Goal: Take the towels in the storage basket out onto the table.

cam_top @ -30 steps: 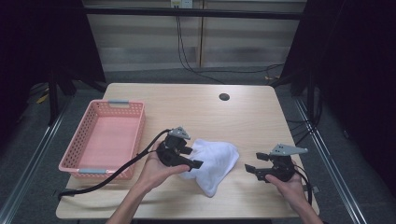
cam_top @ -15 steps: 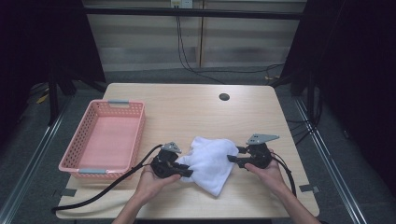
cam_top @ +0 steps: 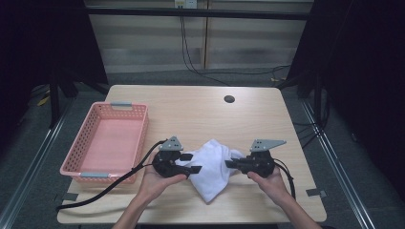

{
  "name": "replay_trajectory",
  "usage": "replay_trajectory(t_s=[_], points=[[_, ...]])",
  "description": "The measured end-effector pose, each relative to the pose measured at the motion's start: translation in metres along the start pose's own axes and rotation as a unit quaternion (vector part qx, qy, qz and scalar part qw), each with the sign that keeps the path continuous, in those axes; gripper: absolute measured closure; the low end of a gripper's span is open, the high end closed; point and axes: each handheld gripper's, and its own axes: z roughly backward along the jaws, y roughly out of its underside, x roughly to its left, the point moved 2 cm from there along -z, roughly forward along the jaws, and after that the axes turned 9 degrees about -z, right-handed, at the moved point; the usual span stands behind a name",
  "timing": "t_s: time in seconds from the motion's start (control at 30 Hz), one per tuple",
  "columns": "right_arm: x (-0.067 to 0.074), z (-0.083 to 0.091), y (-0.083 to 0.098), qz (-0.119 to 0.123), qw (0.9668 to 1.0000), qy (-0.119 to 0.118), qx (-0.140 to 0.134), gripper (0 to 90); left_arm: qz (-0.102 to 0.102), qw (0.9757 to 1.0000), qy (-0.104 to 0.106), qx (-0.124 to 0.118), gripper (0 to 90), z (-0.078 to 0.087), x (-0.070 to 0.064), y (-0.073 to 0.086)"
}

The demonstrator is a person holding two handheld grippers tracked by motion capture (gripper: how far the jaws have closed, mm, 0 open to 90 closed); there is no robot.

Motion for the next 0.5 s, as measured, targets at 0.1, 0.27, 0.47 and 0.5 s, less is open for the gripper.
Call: replay_trajectory(t_s=[0.1,0.27,0.47,0.5], points=[[0.002,-0.005,-0.014,-0.002,0.9999,-0.004,-0.015,86.9,-0.014,0.9996,-0.014,0.021,35.4,-0.015,0.000,-0.001],[0.002,-0.022,-0.031,-0.010,0.9996,-0.005,-0.026,86.7,-0.002,0.9998,0.002,0.021,25.8,-0.030,0.002,0.009],[0.005,-0.047,-0.048,-0.013,0.9993,-0.023,-0.025,85.6,0.015,0.9998,0.011,0.002,32.0,-0.029,0.003,0.005],[0.007,-0.050,-0.049,-0.011,0.9994,-0.023,-0.022,84.4,0.006,0.9999,-0.005,0.010,47.4,-0.031,0.004,0.008]])
